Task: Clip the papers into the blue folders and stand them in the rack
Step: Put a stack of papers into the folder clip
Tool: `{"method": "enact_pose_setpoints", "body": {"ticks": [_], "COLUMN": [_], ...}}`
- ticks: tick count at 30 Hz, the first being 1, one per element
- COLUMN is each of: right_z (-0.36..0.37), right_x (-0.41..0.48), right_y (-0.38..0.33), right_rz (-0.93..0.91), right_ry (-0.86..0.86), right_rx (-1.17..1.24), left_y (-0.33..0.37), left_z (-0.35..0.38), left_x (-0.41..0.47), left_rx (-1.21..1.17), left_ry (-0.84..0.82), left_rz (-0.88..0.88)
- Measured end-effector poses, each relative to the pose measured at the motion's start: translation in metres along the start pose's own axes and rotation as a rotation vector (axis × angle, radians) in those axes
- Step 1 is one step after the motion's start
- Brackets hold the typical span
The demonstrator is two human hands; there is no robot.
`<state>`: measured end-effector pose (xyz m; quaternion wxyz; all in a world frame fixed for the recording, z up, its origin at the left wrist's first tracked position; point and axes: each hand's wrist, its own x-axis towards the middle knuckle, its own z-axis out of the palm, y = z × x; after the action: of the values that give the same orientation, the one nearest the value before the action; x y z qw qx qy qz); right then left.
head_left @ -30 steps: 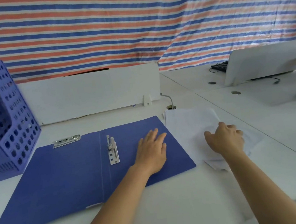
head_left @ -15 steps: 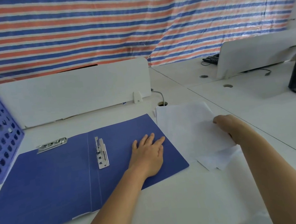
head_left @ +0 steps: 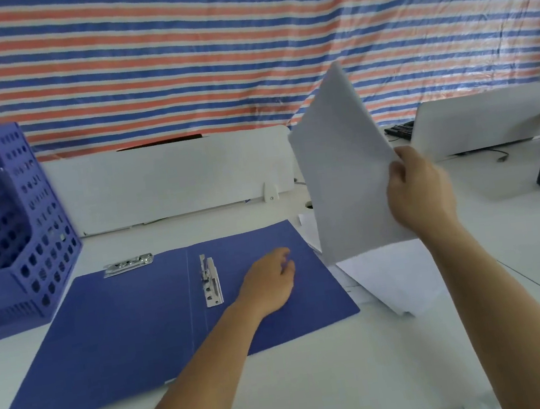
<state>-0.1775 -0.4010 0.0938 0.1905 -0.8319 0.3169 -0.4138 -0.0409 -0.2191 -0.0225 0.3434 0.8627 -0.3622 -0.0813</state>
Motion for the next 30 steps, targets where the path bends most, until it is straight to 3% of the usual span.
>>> {"method": "enact_pose_setpoints", "body": {"ticks": [4,7,10,15,23,27,30], "right_z": [0.005,0.029,0.058,0.091,0.095,0.097,0.100], "right_x": [-0.012,-0.036,-0.066,-0.102,-0.102,-0.091,-0.079], "right_y": [-0.017,-0.024,-0.022,-0.024,-0.026,-0.022,-0.015], "right_rz": [-0.026,0.034,0.096,0.104,0.142,0.096,0.189], "right_ry": [0.014,-0.119,-0.202,-0.280,-0.250,-0.284,-0.329], "right_rx": [0.433,0.807,0.962,0.980,0.942,0.848,0.814], "left_y": [0.000,-0.002,0.000,-0.021,-0.028,-0.034,-0.054], "left_z": [-0.047,-0.074,-0.085,-0.068,-0.042,-0.044,-0.062], "left_x": [-0.003,-0.010,-0.025,-0.041,-0.044,-0.042,-0.039], "left_rx": [-0.556,-0.792,-0.923,-0.784,-0.588,-0.543,-0.453], "left_ry": [0.287,0.531,0.701,0.746,0.908,0.852,0.757], "left_rz": [-0.143,-0.095,-0.037,-0.026,0.041,0.042,0.031]}}
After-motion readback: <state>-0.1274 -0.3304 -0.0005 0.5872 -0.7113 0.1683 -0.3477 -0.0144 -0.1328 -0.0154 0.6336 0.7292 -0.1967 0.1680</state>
